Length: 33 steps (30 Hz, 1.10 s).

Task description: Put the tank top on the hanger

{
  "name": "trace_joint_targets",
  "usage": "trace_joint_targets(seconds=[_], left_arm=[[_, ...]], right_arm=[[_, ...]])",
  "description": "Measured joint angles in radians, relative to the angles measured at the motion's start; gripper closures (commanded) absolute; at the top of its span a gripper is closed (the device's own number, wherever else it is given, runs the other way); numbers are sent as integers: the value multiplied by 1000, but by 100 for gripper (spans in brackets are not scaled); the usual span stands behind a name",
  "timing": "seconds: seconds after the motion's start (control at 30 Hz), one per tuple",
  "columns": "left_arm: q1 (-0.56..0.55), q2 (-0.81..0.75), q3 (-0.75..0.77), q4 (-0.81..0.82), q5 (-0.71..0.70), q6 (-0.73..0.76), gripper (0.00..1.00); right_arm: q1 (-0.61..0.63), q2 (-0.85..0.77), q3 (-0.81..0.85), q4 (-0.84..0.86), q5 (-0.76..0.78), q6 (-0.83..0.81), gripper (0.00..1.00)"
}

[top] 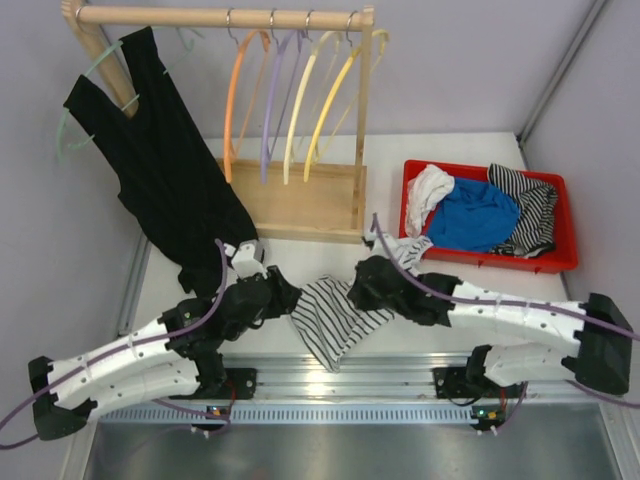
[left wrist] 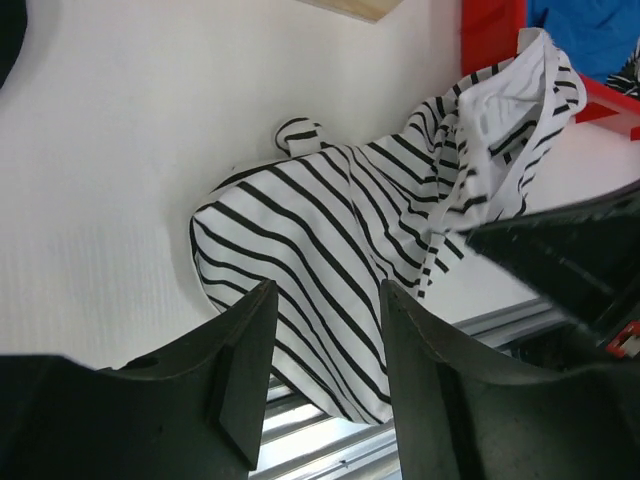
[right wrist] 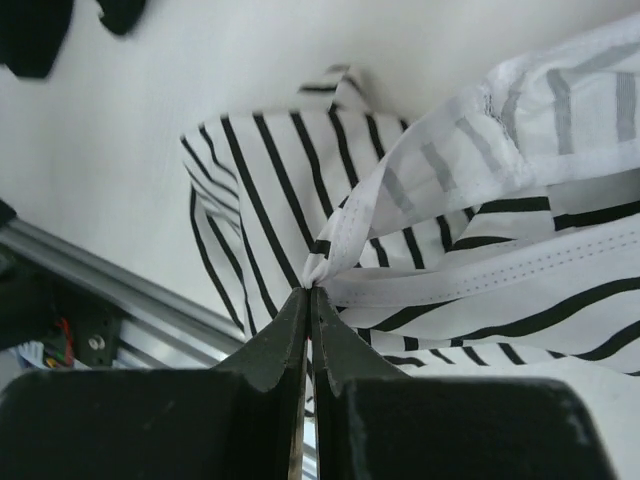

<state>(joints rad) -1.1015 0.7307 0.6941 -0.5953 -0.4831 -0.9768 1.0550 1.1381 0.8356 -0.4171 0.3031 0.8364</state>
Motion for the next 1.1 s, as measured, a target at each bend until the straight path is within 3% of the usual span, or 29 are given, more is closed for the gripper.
trace_joint_targets(seconds=[0.07,0.17,0.2,0.23,0.33,0.43,0.57,0.67,0.87,1.1], left_arm=[[0,-36,-43,-14,-19,-39,47],[0,-40,-104,-8,-14,-71,44],[0,-36,-126,0,-6,-76,44],[0,-31,-151,21,6,-76,43],[0,-4,-211,90,53,-72,42],[0,49,-226,166,102,-65,42],[0,129,-226,289,159,-53,43],[0,188,-222,356,191,-45,46],[3,306,-186,429,244,-44,44],[3,386,-183,505,290,-70,45]], right_arm=[[93,72,-11,18,32,51,100],[188,183,-12,58,49,108,92],[207,207,-13,68,52,120,88],[223,217,-17,75,56,130,76],[250,212,-18,71,81,150,59],[252,149,-18,35,124,163,50],[251,2,-17,-58,200,171,48],[208,-94,-17,-132,237,159,58],[-74,-194,-54,-163,185,63,62],[-252,-161,-70,-165,99,-67,61]])
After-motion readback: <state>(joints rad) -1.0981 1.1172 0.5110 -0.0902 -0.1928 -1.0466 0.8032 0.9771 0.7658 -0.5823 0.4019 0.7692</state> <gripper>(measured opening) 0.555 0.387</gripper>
